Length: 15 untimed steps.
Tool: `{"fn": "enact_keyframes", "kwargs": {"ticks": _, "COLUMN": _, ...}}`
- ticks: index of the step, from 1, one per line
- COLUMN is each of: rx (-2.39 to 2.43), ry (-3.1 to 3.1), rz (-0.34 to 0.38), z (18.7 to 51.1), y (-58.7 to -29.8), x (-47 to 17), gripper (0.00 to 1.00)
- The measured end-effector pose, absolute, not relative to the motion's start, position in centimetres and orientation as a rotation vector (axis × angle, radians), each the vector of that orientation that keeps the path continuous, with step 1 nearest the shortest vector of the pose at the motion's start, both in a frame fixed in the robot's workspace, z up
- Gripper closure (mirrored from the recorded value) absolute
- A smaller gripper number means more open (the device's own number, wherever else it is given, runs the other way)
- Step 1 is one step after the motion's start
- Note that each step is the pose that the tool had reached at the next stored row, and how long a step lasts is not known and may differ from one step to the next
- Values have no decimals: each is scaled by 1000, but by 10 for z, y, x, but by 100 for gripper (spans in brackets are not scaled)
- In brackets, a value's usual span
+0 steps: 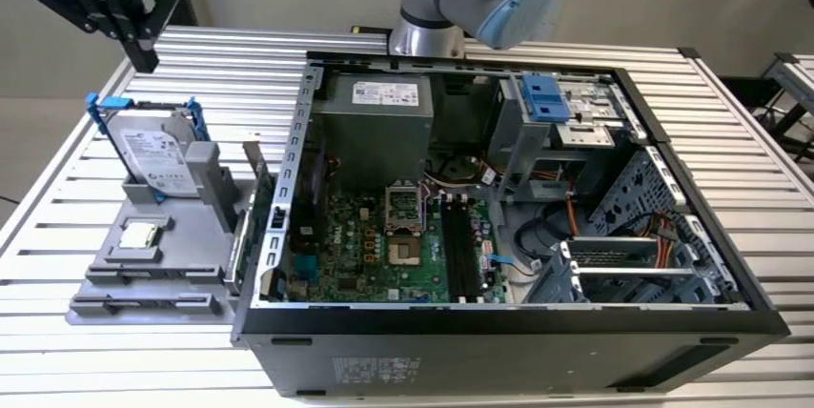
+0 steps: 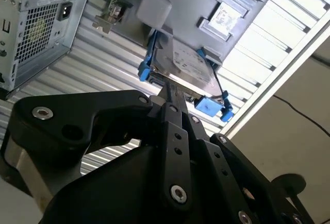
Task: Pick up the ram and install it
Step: 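Reach for the ram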
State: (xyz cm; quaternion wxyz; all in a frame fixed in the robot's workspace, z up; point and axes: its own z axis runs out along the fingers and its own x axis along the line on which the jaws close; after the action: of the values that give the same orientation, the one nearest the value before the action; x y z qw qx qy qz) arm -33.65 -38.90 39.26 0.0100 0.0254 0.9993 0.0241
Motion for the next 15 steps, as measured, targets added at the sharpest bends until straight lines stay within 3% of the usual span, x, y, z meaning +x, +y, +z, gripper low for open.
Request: {"fn": "enact_keyframes", "kwargs": {"ticks": 15, "rx": 79, "ry": 3120, "rz": 75, "z": 393, "y": -388, "x": -371, "gripper": 100}}
